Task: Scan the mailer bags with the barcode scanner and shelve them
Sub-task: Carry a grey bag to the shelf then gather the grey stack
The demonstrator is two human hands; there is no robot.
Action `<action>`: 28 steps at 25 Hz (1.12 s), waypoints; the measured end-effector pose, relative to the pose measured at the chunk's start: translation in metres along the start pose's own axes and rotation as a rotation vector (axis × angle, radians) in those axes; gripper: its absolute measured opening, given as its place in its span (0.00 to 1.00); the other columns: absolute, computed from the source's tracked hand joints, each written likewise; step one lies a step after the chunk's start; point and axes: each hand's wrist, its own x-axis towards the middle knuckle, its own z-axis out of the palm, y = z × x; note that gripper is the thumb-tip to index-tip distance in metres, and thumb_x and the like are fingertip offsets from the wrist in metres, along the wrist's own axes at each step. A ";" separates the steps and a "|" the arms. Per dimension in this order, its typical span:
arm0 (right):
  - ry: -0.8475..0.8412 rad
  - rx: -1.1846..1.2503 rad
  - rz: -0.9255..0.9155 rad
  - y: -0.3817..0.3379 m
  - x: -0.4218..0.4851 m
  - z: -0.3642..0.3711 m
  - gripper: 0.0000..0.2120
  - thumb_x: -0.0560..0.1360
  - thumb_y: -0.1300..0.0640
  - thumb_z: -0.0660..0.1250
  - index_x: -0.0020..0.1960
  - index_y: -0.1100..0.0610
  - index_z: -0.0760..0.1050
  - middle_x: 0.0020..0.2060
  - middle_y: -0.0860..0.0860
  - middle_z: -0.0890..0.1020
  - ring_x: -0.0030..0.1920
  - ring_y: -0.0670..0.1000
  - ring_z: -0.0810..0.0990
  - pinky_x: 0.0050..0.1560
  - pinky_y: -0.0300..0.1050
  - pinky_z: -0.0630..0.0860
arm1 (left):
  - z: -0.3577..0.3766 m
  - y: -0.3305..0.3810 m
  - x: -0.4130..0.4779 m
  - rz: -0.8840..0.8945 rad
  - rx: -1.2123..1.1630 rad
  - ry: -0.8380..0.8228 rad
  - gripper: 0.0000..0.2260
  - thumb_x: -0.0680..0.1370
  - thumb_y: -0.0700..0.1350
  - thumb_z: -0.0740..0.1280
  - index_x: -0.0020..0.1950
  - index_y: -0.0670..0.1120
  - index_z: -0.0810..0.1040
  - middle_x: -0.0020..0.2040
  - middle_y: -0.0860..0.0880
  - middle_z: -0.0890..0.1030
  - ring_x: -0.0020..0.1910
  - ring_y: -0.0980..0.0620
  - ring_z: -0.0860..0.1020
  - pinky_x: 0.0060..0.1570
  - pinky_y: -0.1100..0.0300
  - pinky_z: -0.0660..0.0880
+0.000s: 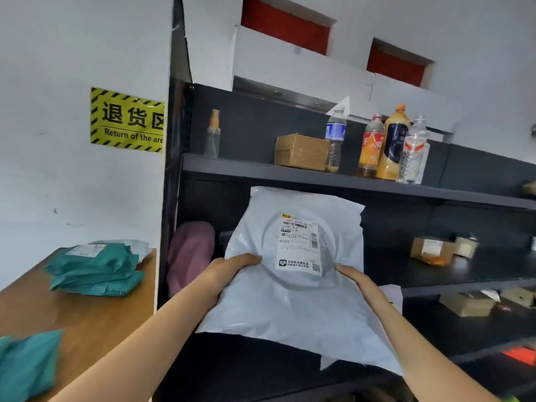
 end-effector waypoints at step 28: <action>0.012 -1.021 -0.487 -0.042 0.044 0.074 0.24 0.77 0.51 0.66 0.71 0.59 0.69 0.68 0.54 0.73 0.63 0.53 0.74 0.58 0.45 0.72 | -0.007 0.041 -0.009 0.434 0.642 0.351 0.14 0.77 0.44 0.65 0.62 0.42 0.73 0.48 0.46 0.79 0.46 0.48 0.77 0.45 0.58 0.72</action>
